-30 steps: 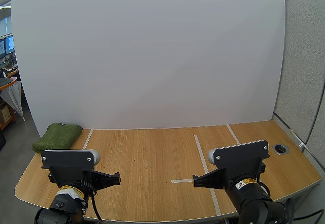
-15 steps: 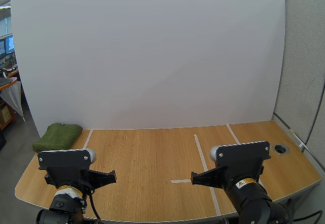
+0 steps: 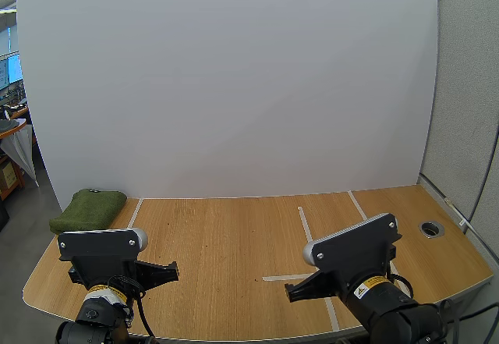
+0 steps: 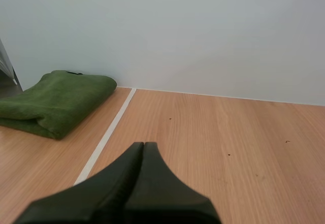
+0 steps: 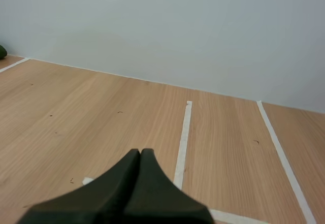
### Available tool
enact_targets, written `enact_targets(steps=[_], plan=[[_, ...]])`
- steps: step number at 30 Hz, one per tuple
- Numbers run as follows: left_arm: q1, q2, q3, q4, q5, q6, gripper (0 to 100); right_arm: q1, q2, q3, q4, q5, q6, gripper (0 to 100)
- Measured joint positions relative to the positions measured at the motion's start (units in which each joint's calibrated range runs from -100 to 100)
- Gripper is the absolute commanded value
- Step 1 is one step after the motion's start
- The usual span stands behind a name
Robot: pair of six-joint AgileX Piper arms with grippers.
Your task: Fold the towel
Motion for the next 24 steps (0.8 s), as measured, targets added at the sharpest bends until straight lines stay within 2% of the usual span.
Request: enact_targets(steps=[4, 7, 9, 11, 14, 24], plan=[[0.00, 0.00, 0.00, 0.00, 0.00, 0.00, 0, 0.18, 0.00, 0.00, -2.24, 0.00, 3.22, 0], [0.00, 0.00, 0.00, 0.00, 0.00, 0.00, 0, 0.26, 0.00, 0.00, -12.31, 1.49, 14.54, 0], [0.00, 0.00, 0.00, 0.00, 0.00, 0.00, 0, 0.26, 0.00, 0.00, -16.10, 2.31, 18.22, 0], [0.00, 0.00, 0.00, 0.00, 0.00, 0.00, 0, -0.08, 0.00, 0.00, -24.06, 3.03, 25.58, 0], [0.00, 0.00, 0.00, 0.00, 0.00, 0.00, 0, -1.02, -0.02, 0.00, -28.63, 3.45, 31.67, 0], [0.00, 0.00, 0.00, 0.00, 0.00, 0.00, 0, -1.28, -0.02, 0.00, -30.60, 4.33, 31.66, 0]])
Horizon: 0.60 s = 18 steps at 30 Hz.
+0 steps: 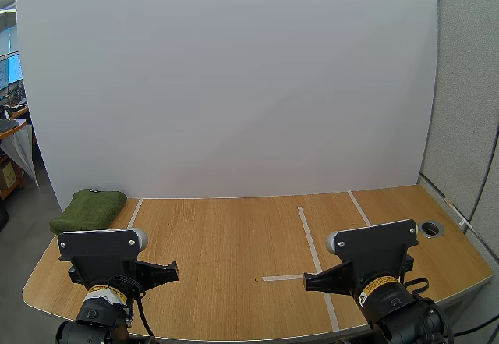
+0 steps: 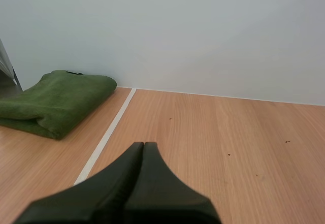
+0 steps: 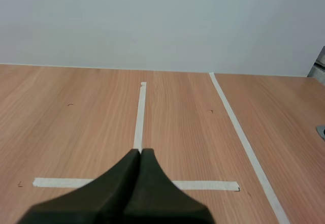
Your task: Fold the towel
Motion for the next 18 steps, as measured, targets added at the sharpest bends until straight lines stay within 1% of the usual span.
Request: enact_targets(steps=[18], plan=[[0.00, 0.00, 0.00, 0.00, 0.00, 0.21, 0, -0.08, 0.00, 0.00, -0.04, 0.00, 0.00, 0]])
